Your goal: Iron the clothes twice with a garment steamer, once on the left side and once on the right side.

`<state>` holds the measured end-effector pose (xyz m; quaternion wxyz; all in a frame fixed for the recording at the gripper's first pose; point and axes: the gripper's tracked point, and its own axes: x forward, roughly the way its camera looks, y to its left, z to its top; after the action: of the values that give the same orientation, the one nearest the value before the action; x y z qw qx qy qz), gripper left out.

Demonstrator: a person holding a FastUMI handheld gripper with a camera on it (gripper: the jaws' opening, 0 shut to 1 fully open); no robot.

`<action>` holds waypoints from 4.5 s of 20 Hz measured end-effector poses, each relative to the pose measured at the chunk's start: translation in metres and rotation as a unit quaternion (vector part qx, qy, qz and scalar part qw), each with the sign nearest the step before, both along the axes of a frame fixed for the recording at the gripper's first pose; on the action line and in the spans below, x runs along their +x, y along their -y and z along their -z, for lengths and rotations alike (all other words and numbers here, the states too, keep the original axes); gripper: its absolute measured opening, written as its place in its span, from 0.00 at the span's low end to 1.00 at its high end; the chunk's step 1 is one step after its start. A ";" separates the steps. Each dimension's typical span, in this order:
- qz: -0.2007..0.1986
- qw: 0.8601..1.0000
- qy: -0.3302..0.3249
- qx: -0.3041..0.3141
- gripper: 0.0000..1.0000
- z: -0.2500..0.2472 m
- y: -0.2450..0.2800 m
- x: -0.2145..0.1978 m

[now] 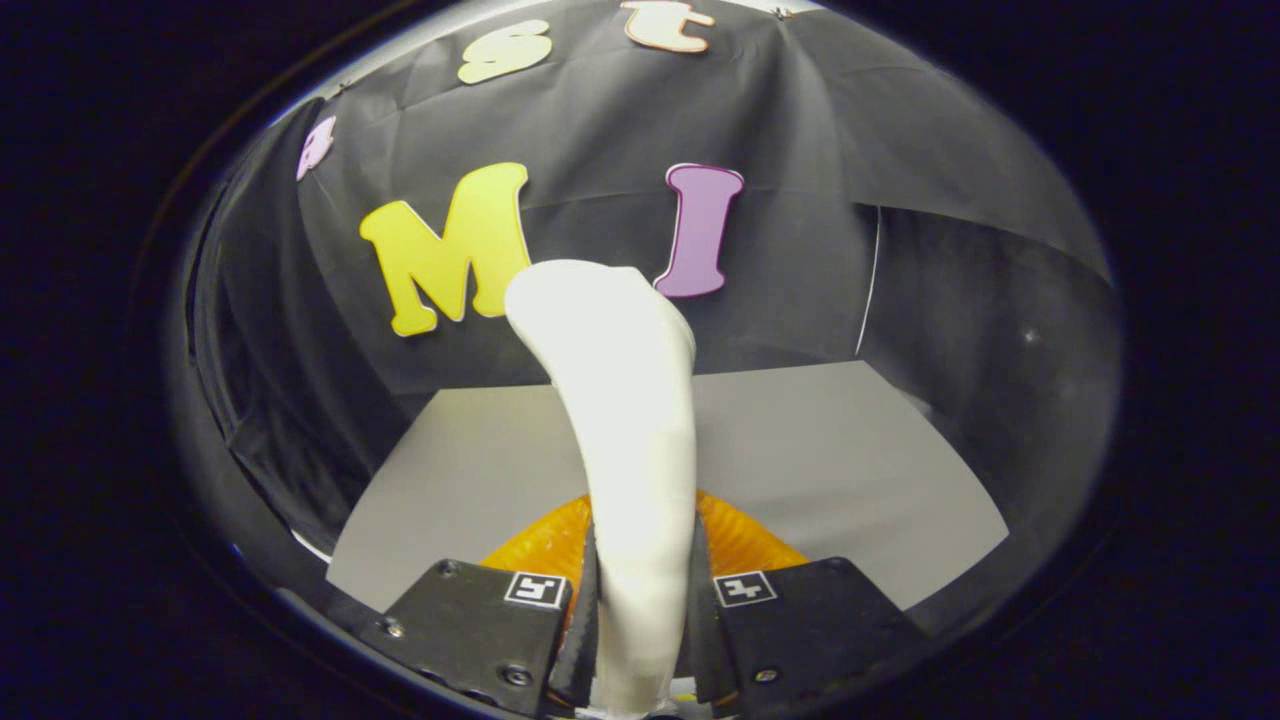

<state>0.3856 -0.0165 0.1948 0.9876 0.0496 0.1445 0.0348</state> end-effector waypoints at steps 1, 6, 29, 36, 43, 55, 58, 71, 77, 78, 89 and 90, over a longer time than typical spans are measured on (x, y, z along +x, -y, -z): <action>-0.001 1.000 0.005 0.003 0.40 -0.005 -0.003 -0.007; -0.011 0.999 0.043 0.009 0.40 -0.047 -0.022 -0.046; -0.068 0.968 0.238 -0.045 0.40 -0.236 -0.272 -0.157; -0.048 0.962 0.254 -0.088 0.40 -0.241 -0.312 -0.160; -0.052 0.962 0.240 -0.115 0.40 -0.218 -0.328 -0.154; -0.059 0.976 0.173 -0.117 0.40 -0.131 -0.323 -0.145; -0.060 0.977 0.163 -0.119 0.40 -0.113 -0.319 -0.146; -0.073 0.982 0.095 -0.144 0.40 -0.020 -0.304 -0.156; -0.072 0.982 0.077 -0.156 0.40 0.015 -0.298 -0.160; -0.072 0.982 0.072 -0.159 0.40 0.022 -0.297 -0.160; -0.086 0.982 0.003 -0.170 0.40 0.094 -0.294 -0.149; -0.089 0.982 -0.002 -0.168 0.40 0.098 -0.293 -0.146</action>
<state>0.2397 0.2765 0.0967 0.9747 -0.1296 0.1538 0.0974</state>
